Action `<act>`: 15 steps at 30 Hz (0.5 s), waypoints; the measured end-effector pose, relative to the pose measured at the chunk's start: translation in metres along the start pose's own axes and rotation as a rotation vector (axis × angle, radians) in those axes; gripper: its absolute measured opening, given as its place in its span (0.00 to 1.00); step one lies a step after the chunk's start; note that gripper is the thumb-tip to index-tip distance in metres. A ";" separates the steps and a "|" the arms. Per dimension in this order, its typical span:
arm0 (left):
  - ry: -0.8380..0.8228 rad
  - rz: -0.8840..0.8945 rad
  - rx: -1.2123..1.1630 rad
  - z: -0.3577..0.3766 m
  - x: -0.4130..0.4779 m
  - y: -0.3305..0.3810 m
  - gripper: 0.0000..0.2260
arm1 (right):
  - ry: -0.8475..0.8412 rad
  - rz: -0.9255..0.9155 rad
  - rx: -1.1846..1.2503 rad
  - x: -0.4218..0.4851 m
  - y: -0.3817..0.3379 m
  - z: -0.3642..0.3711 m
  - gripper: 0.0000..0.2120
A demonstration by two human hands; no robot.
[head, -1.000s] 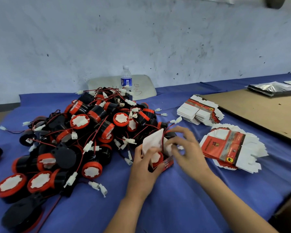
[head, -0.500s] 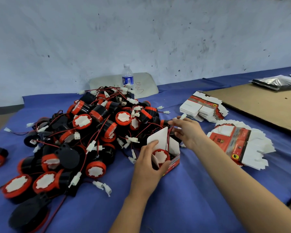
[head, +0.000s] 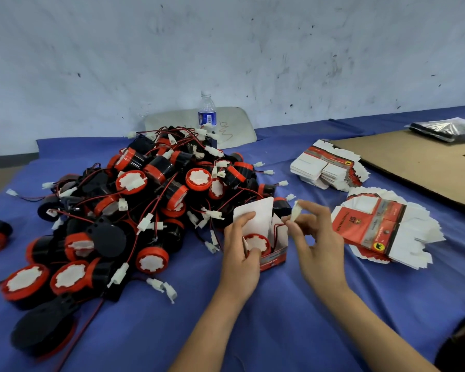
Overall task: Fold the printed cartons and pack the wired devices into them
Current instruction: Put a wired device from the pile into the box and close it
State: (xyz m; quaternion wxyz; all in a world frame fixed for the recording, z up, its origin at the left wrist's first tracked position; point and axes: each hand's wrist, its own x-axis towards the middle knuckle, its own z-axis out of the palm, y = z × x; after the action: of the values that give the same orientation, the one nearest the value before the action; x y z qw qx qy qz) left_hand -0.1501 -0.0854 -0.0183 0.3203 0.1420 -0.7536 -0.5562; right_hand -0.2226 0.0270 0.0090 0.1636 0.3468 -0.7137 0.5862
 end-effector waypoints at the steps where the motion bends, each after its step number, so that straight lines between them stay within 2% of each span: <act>1: 0.003 -0.004 0.007 0.000 0.000 0.000 0.29 | -0.009 -0.042 -0.008 -0.002 0.002 0.000 0.16; 4: 0.016 -0.016 0.001 0.002 0.000 -0.003 0.28 | -0.012 -0.185 -0.103 -0.005 0.006 0.003 0.13; 7: 0.027 -0.015 0.013 0.003 0.001 -0.005 0.26 | 0.033 -0.280 -0.128 -0.008 0.007 0.007 0.04; 9: 0.043 -0.013 0.025 0.003 0.001 -0.005 0.24 | 0.129 -0.151 -0.050 -0.009 0.006 0.009 0.03; 12: 0.081 0.036 0.092 0.001 -0.001 -0.003 0.26 | 0.288 0.164 0.101 -0.005 0.006 0.010 0.11; 15: 0.063 0.139 0.225 -0.001 -0.004 -0.004 0.27 | 0.213 0.357 0.272 -0.001 0.011 0.008 0.11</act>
State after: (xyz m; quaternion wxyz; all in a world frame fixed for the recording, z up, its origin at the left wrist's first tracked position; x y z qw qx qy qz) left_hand -0.1473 -0.0854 -0.0231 0.3638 0.1421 -0.8087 -0.4399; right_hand -0.2283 0.0202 -0.0018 0.0836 0.1703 -0.6567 0.7299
